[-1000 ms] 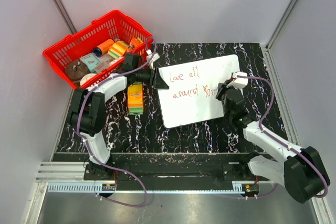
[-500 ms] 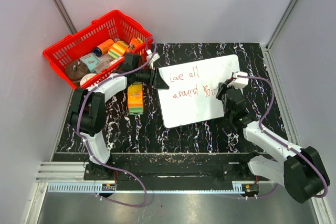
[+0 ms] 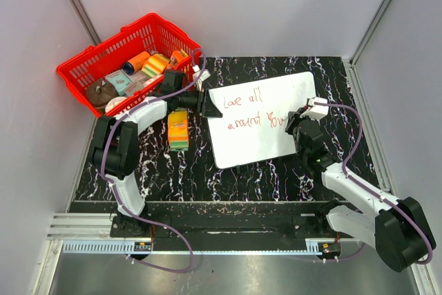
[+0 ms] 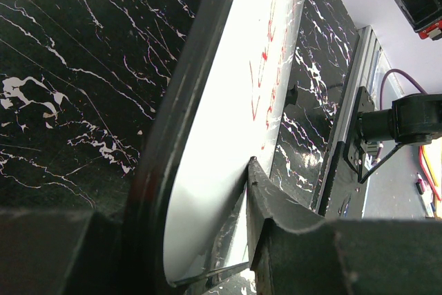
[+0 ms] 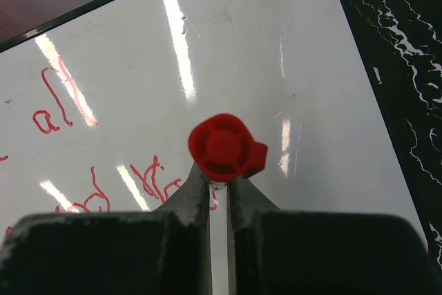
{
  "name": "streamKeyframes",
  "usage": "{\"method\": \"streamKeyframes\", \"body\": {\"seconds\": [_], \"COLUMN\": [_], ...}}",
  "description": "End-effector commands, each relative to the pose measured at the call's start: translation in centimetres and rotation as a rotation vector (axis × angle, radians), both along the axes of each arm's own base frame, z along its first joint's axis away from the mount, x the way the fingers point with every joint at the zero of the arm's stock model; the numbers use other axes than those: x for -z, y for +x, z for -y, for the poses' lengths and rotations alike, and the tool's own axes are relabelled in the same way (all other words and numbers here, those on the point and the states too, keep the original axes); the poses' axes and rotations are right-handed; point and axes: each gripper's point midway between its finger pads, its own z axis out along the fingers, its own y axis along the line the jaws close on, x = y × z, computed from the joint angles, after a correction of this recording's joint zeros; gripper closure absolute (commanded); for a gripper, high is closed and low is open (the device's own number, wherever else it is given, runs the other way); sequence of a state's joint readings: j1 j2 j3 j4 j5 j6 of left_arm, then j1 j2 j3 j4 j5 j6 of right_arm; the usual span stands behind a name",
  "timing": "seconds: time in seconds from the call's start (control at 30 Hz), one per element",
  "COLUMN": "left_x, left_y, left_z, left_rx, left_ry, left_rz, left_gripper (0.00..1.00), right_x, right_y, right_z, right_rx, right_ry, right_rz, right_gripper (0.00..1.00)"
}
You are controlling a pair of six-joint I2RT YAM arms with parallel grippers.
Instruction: Write a sentence on the whiteboard
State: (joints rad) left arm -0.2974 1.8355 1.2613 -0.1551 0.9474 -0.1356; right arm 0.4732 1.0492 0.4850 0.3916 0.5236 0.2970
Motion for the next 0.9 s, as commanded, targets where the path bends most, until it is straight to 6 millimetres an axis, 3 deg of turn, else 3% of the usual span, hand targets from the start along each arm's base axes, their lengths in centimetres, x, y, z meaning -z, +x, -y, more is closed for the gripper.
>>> {"method": "streamKeyframes", "body": {"seconds": [0.0,0.13,0.33,0.63,0.87], "left_x": [6.2,6.2,6.2,6.1,5.9], "left_y": [4.5,4.4,4.5,4.5,4.5], "left_z": [-2.9,-2.9,-2.9,-2.9,-2.9], "left_rx": [-0.068,-0.069,-0.068,-0.069,-0.074], "left_ry": [0.343,0.345,0.345,0.347,0.348], "left_rz": [0.31,0.309,0.311,0.313,0.319], "left_gripper": [1.0,1.0,1.0,1.0,1.0], "right_x": [1.6,2.2,1.4,-3.6,-7.9], "right_y": [-0.8,-1.2,-1.4,-1.4,-2.6], "right_z": [0.1,0.3,1.1,1.5,1.5], "right_rx": [-0.018,-0.018,0.02,0.034,0.004], "right_ry": [0.005,-0.003,-0.005,0.035,0.091], "right_rz": [-0.046,-0.064,-0.044,0.076,0.162], "right_gripper": [1.0,1.0,1.0,1.0,1.0]}}
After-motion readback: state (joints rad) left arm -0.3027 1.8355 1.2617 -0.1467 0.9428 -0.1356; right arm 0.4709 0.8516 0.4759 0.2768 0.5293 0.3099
